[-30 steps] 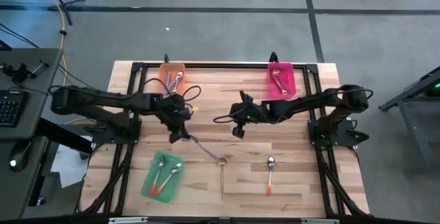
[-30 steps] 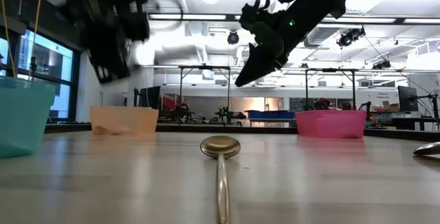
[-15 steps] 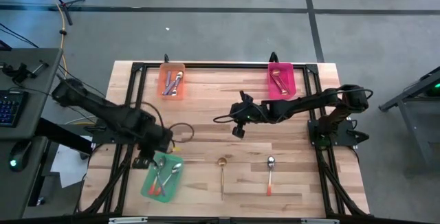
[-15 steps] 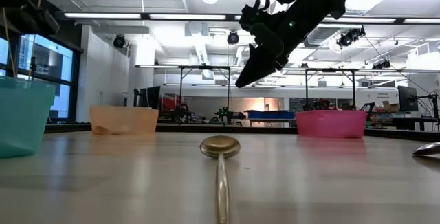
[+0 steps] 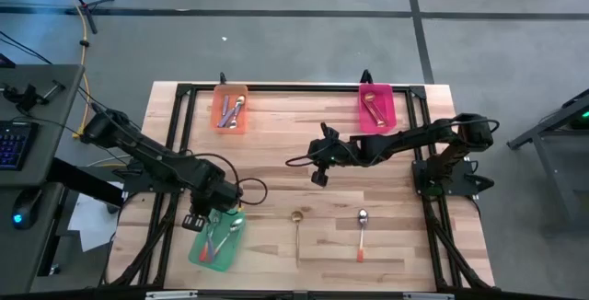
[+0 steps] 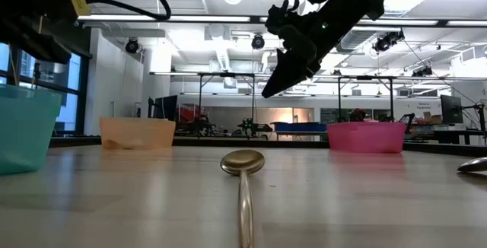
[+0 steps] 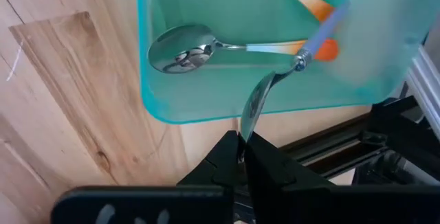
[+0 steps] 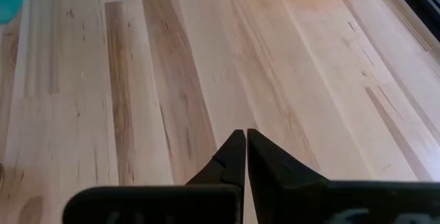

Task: Sort silverware by color (type)
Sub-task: Put the purple spoon into the orange bin, then put the orange spoon into the green bin

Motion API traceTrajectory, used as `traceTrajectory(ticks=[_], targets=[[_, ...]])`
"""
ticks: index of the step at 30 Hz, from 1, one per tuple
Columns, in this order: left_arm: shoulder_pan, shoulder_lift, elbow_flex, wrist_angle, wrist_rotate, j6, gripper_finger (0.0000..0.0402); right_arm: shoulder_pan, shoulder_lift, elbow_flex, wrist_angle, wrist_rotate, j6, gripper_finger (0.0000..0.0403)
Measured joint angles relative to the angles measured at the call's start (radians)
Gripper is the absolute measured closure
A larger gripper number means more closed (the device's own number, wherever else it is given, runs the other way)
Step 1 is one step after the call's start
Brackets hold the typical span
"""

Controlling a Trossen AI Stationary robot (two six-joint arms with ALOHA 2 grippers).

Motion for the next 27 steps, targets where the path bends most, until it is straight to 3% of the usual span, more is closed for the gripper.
traceTrajectory(ticks=[9,14,20,27], targets=[[0.001,-0.024,0.011,0.009,-0.053,-0.068,0.0328,0.014,-0.022,-0.001,-0.052,0.014,0.053,0.0403],[0.001,-0.073,0.014,0.138,-0.108,-0.088,0.0302,0.093,-0.081,-0.001,-0.198,0.079,0.16,0.0403],[0.005,-0.147,-0.076,0.59,-0.13,-0.029,0.0306,0.294,-0.115,-0.001,-0.494,0.171,0.548,0.0403],[0.044,-0.173,-0.304,1.183,-0.134,-0.018,0.0327,0.545,-0.107,-0.001,-0.721,0.126,1.184,0.037]])
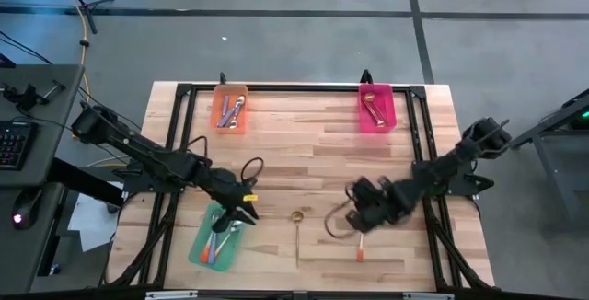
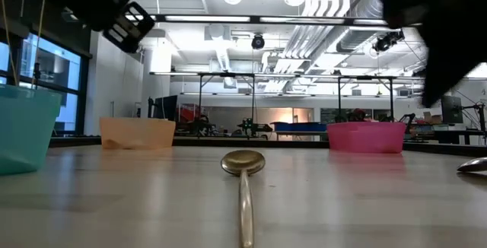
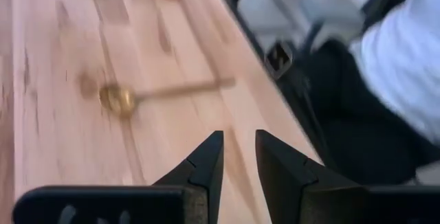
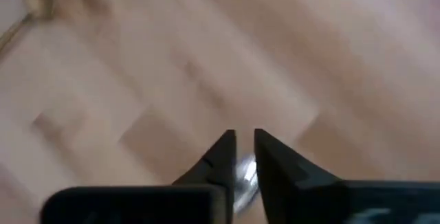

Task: Sort silverware by color (type)
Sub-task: Put the orange spoon into the green bin

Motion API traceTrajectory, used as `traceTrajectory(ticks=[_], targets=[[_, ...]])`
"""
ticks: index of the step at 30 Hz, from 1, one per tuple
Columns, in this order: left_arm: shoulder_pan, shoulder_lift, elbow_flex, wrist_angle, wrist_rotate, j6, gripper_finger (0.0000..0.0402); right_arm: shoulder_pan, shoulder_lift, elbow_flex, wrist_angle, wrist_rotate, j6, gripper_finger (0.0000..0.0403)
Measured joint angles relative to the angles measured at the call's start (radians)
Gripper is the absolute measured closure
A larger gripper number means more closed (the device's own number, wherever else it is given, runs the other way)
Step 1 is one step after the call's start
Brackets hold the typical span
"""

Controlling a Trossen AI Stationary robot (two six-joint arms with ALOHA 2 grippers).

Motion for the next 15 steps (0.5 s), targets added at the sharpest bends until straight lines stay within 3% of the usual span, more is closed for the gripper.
traceTrajectory(ticks=[4,8,15], targets=[[0.02,0.0,-0.12,0.269,-0.003,-0.043,0.0332,0.113,0.017,0.0,-0.004,-0.046,0.258,0.0317],[0.032,0.0,-0.209,0.484,-0.025,-0.094,0.0332,0.176,0.069,0.0,0.01,-0.097,0.407,0.027],[0.034,0.0,-0.246,0.529,-0.095,-0.111,0.0332,0.16,0.158,0.0,0.043,-0.12,0.486,0.0248]])
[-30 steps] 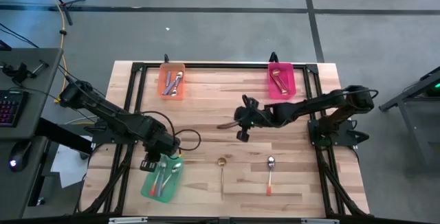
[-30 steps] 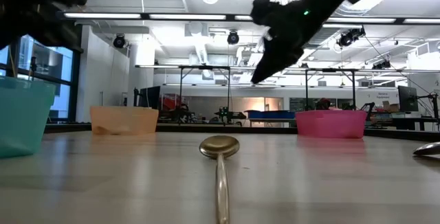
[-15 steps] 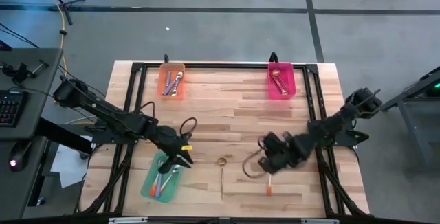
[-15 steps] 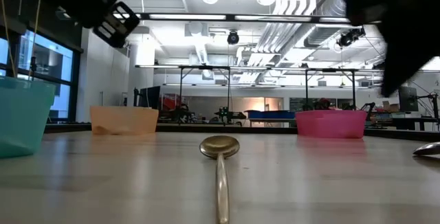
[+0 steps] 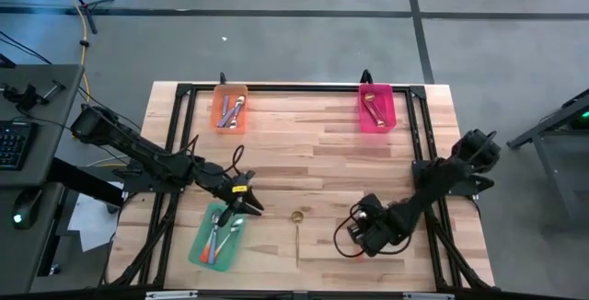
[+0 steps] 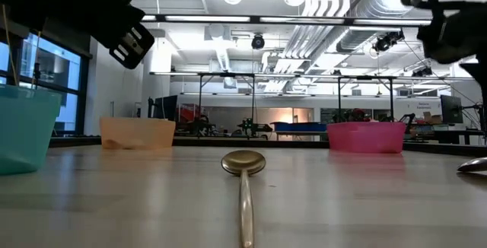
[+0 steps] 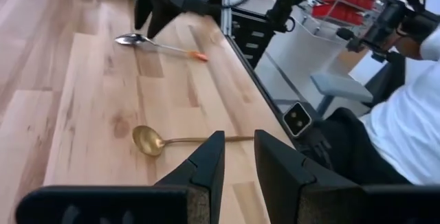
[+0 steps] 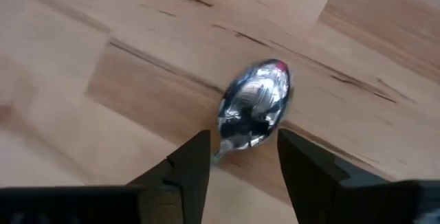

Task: Sort silverware by color (type)
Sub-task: Put the orange spoon into the green bin

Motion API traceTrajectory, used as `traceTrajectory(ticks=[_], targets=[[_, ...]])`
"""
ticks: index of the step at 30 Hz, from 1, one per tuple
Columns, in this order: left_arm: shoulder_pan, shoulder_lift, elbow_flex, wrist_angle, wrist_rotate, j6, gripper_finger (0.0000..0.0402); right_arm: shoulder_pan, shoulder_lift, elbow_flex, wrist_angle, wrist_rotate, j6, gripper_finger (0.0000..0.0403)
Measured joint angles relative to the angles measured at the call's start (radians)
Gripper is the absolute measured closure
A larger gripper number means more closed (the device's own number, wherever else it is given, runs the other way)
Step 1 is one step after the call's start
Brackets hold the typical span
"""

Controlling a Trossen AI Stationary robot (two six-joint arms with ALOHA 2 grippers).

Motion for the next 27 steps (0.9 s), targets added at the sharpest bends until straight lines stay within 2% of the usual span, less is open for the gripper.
traceTrajectory(ticks=[9,15,17,20,23,25,27], targets=[[0.0,0.0,0.0,0.0,-0.049,0.02,0.0332,-0.027,0.092,0.005,0.057,-0.038,-0.016,0.0292],[0.0,0.0,-0.008,0.016,-0.128,0.031,0.0332,-0.04,0.101,0.003,0.072,-0.008,-0.132,0.0367],[0.0,0.001,-0.037,0.087,-0.161,0.031,0.0332,-0.045,0.101,0.003,0.08,0.008,-0.188,0.0393],[0.0,0.006,-0.1,0.258,-0.205,0.024,0.0333,-0.063,0.097,0.001,0.109,0.035,-0.295,0.0392],[0.0,0.015,-0.154,0.401,-0.234,0.023,0.0333,-0.096,0.093,-0.003,0.21,0.14,-0.418,0.04],[0.0,0.021,-0.169,0.442,-0.245,0.016,0.0333,-0.137,0.078,-0.003,0.274,0.195,-0.52,0.04],[0.0,0.025,-0.174,0.439,-0.25,0.017,0.0332,-0.183,0.07,-0.002,0.38,0.204,-0.65,0.0401]])
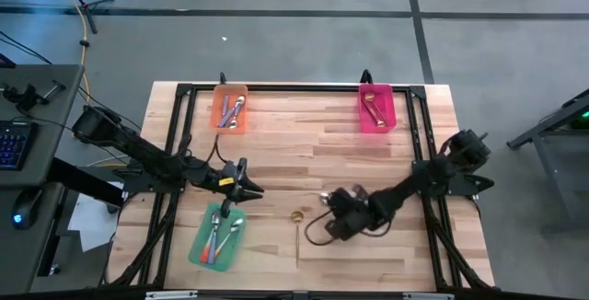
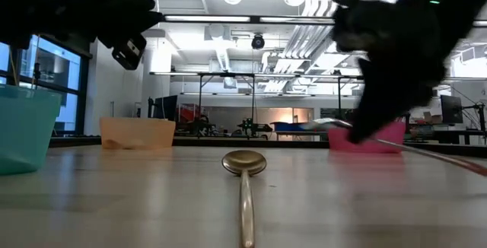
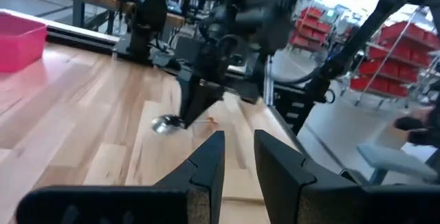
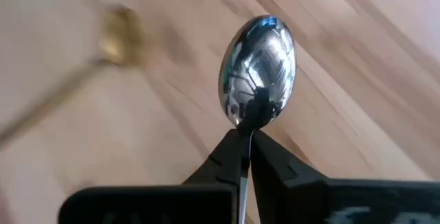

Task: Sort silverware by color (type)
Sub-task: Put the orange spoon into the green bin

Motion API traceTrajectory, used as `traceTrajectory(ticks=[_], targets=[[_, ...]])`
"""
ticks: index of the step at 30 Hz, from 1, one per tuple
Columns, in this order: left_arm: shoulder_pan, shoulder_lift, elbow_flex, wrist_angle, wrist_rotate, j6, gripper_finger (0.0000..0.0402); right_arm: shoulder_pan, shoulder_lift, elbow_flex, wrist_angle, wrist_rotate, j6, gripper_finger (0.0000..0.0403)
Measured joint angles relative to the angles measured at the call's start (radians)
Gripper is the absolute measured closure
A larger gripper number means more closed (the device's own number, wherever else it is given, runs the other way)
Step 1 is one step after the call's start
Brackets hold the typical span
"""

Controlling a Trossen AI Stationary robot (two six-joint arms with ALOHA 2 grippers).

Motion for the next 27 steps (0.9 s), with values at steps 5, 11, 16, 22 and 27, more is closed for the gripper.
traceTrajectory(ticks=[5,11,16,22,27], targets=[[0.0,0.009,0.0,-0.002,-0.02,0.033,0.0325,-0.146,0.0,0.001,0.302,-0.052,-0.365,0.0402],[-0.001,0.02,0.0,-0.027,-0.037,0.031,0.0306,-0.302,0.0,0.001,0.585,-0.198,-0.651,0.0402],[-0.001,0.058,-0.011,-0.046,-0.095,0.007,0.0285,-0.385,0.0,0.001,0.751,-0.282,-0.795,0.0402],[0.005,0.167,0.035,0.077,-0.174,0.099,0.0259,-0.437,-0.002,0.001,0.96,-0.395,-0.901,0.0403],[0.039,0.244,0.112,0.129,-0.178,0.165,0.0238,-0.45,-0.002,0.002,1.08,-0.466,-0.947,0.0403]])
